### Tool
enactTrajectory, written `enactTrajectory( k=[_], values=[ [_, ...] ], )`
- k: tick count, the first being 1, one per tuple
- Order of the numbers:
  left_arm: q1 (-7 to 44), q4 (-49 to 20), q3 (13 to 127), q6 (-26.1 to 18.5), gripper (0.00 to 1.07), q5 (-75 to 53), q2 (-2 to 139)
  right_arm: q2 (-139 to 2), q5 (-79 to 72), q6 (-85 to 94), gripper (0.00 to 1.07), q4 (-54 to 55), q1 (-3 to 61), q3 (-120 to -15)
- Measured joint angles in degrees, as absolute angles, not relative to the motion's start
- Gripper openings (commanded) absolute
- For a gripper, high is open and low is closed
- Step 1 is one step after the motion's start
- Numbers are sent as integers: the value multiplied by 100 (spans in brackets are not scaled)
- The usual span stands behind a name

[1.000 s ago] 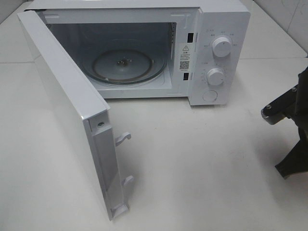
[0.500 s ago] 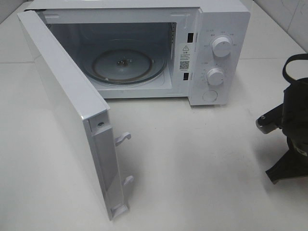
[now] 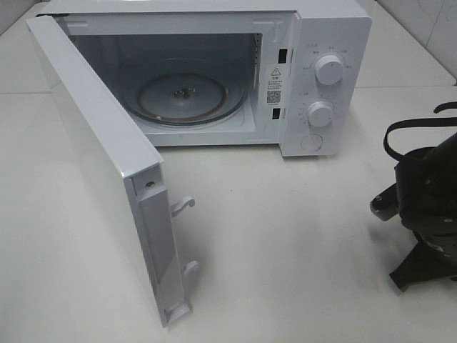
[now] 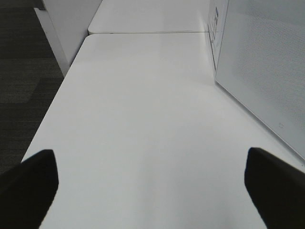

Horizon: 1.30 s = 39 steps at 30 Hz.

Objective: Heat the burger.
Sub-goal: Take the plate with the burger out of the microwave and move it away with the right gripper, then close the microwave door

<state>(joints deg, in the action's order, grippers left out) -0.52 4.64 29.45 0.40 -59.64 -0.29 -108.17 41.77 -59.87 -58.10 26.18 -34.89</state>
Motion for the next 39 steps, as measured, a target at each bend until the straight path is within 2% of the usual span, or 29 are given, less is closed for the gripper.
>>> enactTrajectory(
  k=[2, 4, 5, 7, 8, 10, 11, 12, 22, 24, 25, 26, 28, 31, 39],
  values=[
    [-52, 464, 2945, 40, 100, -5964, -29, -10817, 4188, -5999, 5, -5810, 2618, -3489],
    [-52, 464, 2945, 40, 100, -5964, -29, -10817, 4234, -6039, 14, -5798, 2618, -3489],
    [-52, 464, 2945, 40, 100, -5964, -29, -10817, 4234, -6039, 14, -5798, 2618, -3489],
    [-52, 464, 2945, 40, 100, -5964, -29, -10754, 4303, -6033, 31, -5764, 2618, -3489],
    [-52, 464, 2945, 40, 100, -5964, -29, -10754, 4303, -6033, 31, -5764, 2618, -3489],
    [-52, 464, 2945, 40, 100, -5964, -29, -10577, 4383, -6033, 45, -5718, 2618, -3484],
    [-52, 464, 2945, 40, 100, -5964, -29, -10577, 4383, -6033, 45, -5718, 2618, -3484],
    [-52, 464, 2945, 40, 100, -5964, -29, -10416, 4429, -6022, 51, -5661, 2618, -3484],
    [-52, 464, 2945, 40, 100, -5964, -29, -9219, 4532, -5180, 57, -4933, 2618, -3472],
    [-52, 464, 2945, 40, 100, -5964, -29, -8869, 4532, -4801, 61, -4704, 2618, -3472],
    [-52, 464, 2945, 40, 100, -5964, -29, -8445, 4532, -4446, 67, -4440, 2618, -3478],
    [-52, 464, 2945, 40, 100, -5964, -29, -8445, 4532, -4446, 67, -4440, 2618, -3478],
    [-52, 464, 2945, 40, 100, -5964, -29, -7792, 4532, -3879, 76, -4028, 2618, -3501],
    [-52, 464, 2945, 40, 100, -5964, -29, -7110, 4555, -3352, 83, -3610, 2618, -3524],
    [-52, 464, 2945, 40, 100, -5964, -29, -5541, 4956, -2206, 81, -2235, 2618, -3529]
  ],
)
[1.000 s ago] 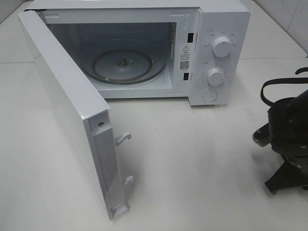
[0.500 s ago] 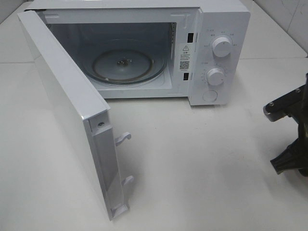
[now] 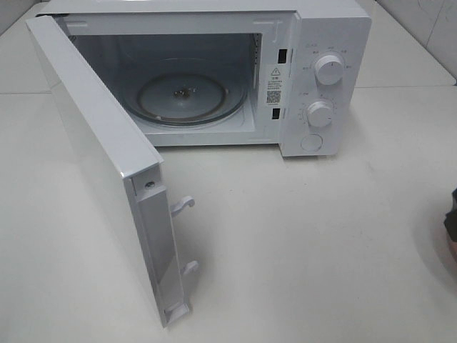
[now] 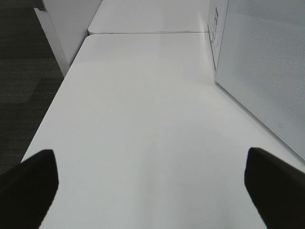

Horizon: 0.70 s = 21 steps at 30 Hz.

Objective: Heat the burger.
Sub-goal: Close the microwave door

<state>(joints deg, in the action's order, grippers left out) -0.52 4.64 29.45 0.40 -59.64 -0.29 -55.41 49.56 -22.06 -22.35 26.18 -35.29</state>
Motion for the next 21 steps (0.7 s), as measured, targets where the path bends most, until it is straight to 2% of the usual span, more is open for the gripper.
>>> enactTrajectory(
  k=[10, 21],
  values=[
    [-52, 464, 2945, 40, 100, -5964, -29, -4114, 5816, -1662, 77, -1329, 2618, -3529],
    [-52, 464, 2945, 40, 100, -5964, -29, -2693, 6618, -1644, 76, -1094, 2613, -3529]
  ],
)
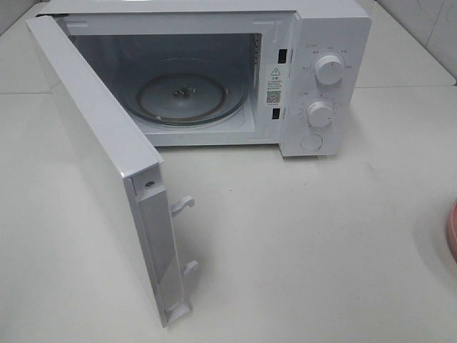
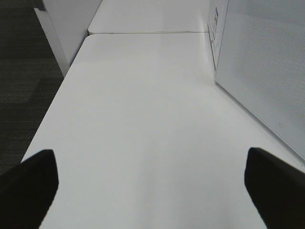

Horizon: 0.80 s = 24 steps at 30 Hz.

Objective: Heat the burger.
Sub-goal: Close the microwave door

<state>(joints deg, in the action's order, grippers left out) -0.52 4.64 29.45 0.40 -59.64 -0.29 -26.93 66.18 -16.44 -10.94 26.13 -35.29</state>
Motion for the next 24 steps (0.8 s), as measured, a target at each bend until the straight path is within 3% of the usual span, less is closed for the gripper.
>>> enactTrajectory(
  k=[7, 15, 24],
  values=[
    [-52, 464, 2945, 40, 100, -5964, -29, -1776, 6572, -1570, 76, -1077, 2000, -3529],
    [-52, 464, 2945, 40, 100, -5964, -29, -235, 6102, -676, 76, -859, 837, -3065],
    [-52, 464, 2945, 40, 100, -5964, -29, 23, 5655, -435, 76, -682, 441, -2830]
  ],
)
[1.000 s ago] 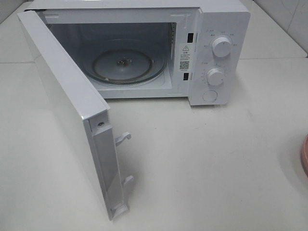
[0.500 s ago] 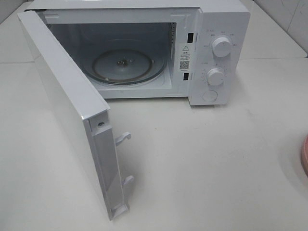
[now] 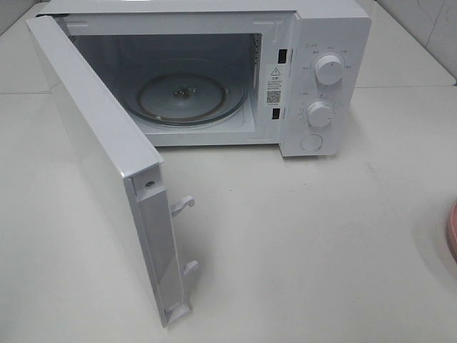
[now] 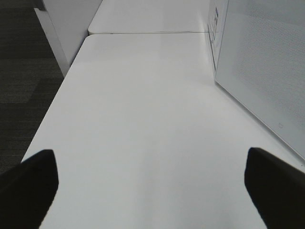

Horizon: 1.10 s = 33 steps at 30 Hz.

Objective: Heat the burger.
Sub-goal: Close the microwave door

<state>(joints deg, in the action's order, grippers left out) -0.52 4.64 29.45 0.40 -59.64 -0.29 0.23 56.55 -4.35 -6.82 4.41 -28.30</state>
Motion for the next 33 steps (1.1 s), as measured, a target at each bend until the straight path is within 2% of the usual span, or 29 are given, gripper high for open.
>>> enactTrajectory(
  k=[33],
  values=[
    [-52, 464, 2945, 40, 100, -5964, -29, 23, 5552, -430, 76, -670, 424, -2819]
  ],
)
